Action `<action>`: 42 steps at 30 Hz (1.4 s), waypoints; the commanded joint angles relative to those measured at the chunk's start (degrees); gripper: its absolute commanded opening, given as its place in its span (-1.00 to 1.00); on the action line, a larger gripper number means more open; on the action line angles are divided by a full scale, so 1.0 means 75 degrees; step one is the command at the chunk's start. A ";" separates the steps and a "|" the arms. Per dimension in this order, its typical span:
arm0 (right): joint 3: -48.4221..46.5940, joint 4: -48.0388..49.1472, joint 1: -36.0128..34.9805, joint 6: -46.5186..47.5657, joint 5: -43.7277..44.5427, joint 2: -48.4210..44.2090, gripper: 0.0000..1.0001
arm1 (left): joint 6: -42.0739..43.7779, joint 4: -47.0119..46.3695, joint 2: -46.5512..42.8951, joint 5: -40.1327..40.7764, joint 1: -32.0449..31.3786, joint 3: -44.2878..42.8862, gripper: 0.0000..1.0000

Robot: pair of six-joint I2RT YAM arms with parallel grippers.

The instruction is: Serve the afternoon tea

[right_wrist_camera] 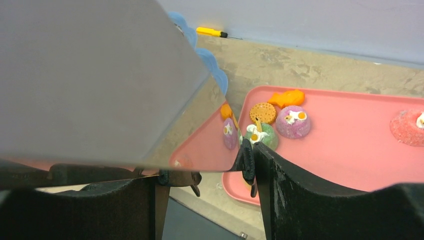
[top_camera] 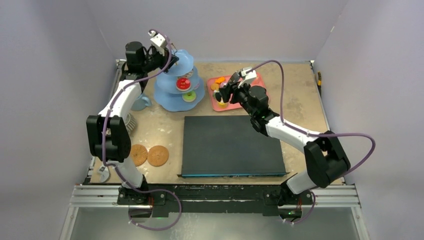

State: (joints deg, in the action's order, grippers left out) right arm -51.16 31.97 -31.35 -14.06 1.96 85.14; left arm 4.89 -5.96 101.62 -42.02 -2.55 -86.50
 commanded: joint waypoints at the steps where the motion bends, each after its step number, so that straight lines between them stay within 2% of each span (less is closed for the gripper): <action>1: -0.0029 0.0511 0.0054 0.0171 0.0125 0.0092 0.23 | -0.0348 -0.1113 -0.0749 0.1465 -0.0248 0.0427 -1.00; 12: -0.0219 0.0731 0.0079 0.0314 0.0287 0.0827 0.23 | -0.0957 -0.1648 -0.1225 0.4813 -0.0647 0.1318 -1.00; 19: -0.0434 0.0888 0.0079 0.0701 0.0851 0.1295 0.25 | -0.1430 -0.1819 -0.1245 0.5269 -0.0940 0.1637 -1.00; 25: -0.0632 0.0859 0.0080 0.0893 0.0992 0.1614 0.31 | -0.1856 -0.1577 -0.1148 0.5367 -0.1055 0.1441 -1.00; 34: -0.1053 0.0957 0.0079 0.0895 0.0821 0.2335 0.32 | -0.1522 -0.0407 -0.1418 0.5401 -0.1054 0.1183 -0.08; 39: -0.1237 0.0867 0.0079 0.0910 0.0741 0.2651 0.31 | -0.1222 0.0613 -0.1692 0.4962 -0.1058 0.0945 0.70; 42: -0.1265 0.0826 0.0085 0.0915 0.0655 0.2760 0.27 | -0.0828 0.1667 -0.1933 0.4753 -0.1061 0.0780 0.86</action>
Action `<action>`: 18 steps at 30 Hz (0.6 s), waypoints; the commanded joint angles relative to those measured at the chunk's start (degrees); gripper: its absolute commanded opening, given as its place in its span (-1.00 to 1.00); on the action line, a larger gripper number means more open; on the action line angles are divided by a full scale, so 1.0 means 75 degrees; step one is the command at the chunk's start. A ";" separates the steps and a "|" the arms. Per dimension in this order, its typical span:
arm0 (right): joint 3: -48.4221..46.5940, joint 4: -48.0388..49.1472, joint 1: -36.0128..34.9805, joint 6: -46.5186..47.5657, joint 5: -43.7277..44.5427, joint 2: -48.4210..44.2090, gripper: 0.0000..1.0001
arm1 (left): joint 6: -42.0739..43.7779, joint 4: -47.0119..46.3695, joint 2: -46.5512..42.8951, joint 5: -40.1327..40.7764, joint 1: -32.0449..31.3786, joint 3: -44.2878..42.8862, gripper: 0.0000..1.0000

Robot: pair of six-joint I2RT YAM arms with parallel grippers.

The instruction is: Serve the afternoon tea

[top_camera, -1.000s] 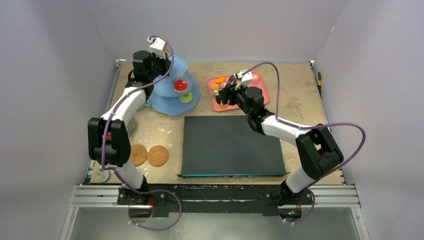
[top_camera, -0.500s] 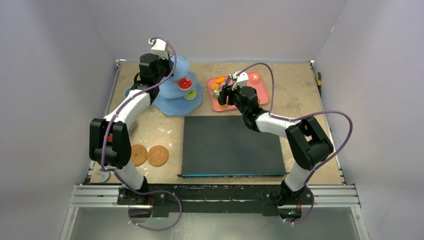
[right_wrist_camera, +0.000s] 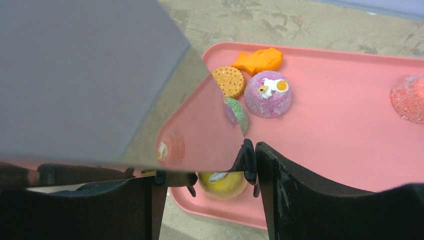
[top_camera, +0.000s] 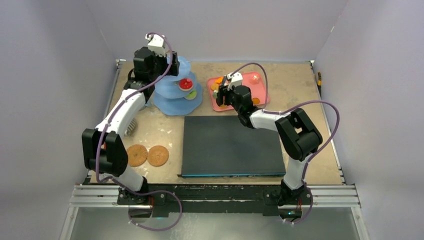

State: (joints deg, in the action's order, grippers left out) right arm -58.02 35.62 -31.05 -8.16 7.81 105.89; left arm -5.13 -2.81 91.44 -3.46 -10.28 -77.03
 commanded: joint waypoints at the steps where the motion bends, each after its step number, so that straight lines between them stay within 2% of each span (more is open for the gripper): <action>1: -0.0350 0.0346 0.0039 0.0129 -0.0150 0.0036 0.26 | 0.0628 0.1597 -0.0659 -0.0491 -0.0031 -0.0537 0.90; 8: -0.0234 0.0599 0.0038 0.0190 -0.0099 -0.0052 0.03 | 0.1920 0.4081 -0.0989 -0.0599 -0.0012 -0.1190 0.98; 12: -0.0359 0.0578 -0.0022 0.0345 -0.0037 -0.0557 -0.04 | 0.2182 0.4597 -0.1032 -0.0522 0.0089 -0.1539 0.99; 18: -0.0720 0.0299 -0.0620 0.0296 -0.0130 -0.1101 -0.03 | 0.2171 0.5446 -0.0374 -0.0234 0.0320 -0.2679 0.99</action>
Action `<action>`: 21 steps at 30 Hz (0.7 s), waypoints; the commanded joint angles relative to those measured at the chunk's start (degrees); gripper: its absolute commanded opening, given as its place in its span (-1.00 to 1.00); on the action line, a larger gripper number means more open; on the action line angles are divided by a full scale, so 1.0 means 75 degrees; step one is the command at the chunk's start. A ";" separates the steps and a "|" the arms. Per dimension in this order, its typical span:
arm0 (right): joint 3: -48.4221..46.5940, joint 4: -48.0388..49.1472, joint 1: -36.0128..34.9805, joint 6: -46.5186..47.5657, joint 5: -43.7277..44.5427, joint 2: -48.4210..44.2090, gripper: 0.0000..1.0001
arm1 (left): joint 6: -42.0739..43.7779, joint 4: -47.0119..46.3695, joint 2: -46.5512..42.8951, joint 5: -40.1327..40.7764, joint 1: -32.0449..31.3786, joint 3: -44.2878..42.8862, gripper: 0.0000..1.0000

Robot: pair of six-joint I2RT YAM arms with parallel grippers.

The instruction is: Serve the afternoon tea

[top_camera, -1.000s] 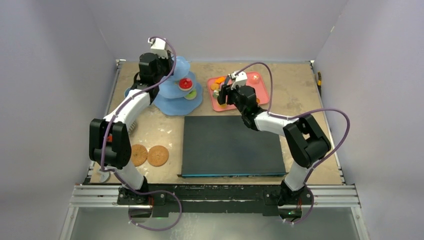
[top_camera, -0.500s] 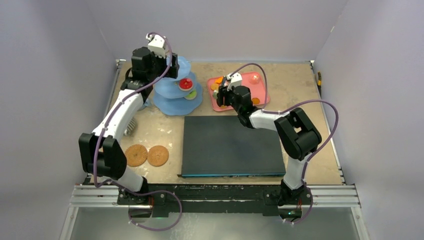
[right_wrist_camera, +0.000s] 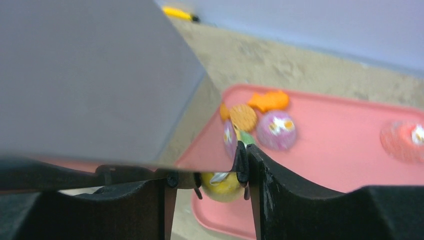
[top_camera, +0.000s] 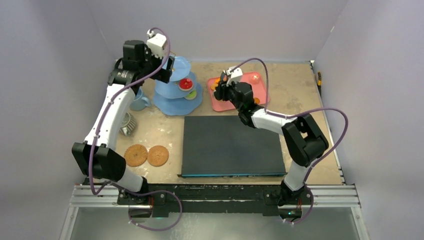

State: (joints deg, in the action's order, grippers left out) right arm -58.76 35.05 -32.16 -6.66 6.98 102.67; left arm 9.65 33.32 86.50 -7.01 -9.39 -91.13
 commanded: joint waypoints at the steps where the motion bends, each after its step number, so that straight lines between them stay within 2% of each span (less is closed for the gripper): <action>1: -0.0700 0.0366 -0.0609 0.0022 -0.0093 -0.0673 -0.03 | 0.0199 0.0657 0.0381 0.0285 0.0250 -0.0889 0.99; 10: -0.1233 0.0493 -0.1471 -0.0516 -0.0415 0.0078 -0.02 | -0.0044 0.0678 0.0712 -0.0247 0.0986 -0.1501 0.99; 21: -0.1122 0.0756 -0.1721 -0.0753 -0.0403 0.0400 -0.02 | 0.0043 0.0408 0.0642 -0.0398 0.1075 -0.1103 0.99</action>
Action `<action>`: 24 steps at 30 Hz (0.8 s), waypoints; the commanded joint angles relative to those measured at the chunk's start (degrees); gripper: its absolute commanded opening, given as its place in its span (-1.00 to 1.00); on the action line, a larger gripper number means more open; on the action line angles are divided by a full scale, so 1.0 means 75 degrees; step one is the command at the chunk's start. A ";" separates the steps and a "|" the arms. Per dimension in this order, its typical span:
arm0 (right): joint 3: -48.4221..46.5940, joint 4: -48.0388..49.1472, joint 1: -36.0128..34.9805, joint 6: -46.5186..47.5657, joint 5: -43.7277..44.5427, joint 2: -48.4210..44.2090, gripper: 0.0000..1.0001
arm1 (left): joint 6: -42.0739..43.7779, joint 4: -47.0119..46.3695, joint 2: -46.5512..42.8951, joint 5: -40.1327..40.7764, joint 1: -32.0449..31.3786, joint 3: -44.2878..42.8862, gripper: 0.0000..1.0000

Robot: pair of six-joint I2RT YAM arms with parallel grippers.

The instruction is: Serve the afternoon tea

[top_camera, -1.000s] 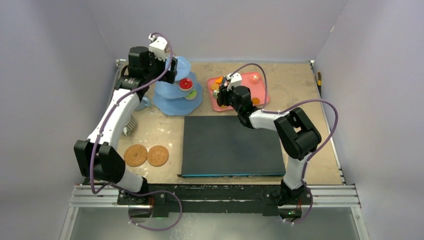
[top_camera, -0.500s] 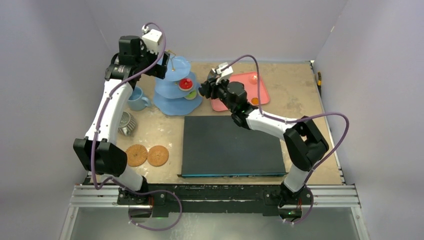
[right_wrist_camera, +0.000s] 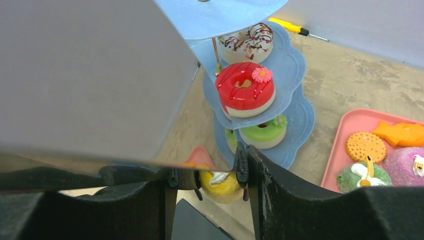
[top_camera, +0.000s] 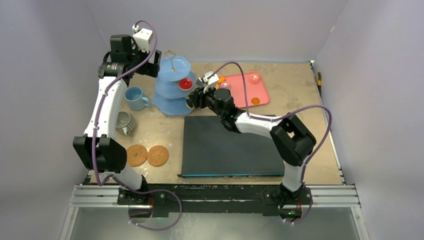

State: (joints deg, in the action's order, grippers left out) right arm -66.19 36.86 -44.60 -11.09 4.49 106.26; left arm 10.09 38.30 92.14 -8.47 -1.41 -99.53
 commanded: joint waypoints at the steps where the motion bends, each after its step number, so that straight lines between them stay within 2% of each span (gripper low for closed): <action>1: -0.0166 0.0538 -0.0063 -0.0168 -0.0071 0.0015 -0.02 | -0.0019 -0.0256 -0.0109 -0.0206 0.0008 0.0016 0.99; 18: -0.0877 0.1709 -0.0065 -0.0497 0.0639 0.1596 0.00 | 0.0130 -0.0364 -0.0262 -0.0251 0.0008 0.0045 0.99; 24: -0.1192 0.1702 -0.0062 -0.0678 0.0663 0.1931 0.00 | 0.0161 -0.0396 -0.0265 -0.0316 0.0008 0.0051 0.99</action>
State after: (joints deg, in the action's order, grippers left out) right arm -71.57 45.25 -44.71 -14.59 8.03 120.36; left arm 10.28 37.39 92.14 -9.61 -1.41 -99.48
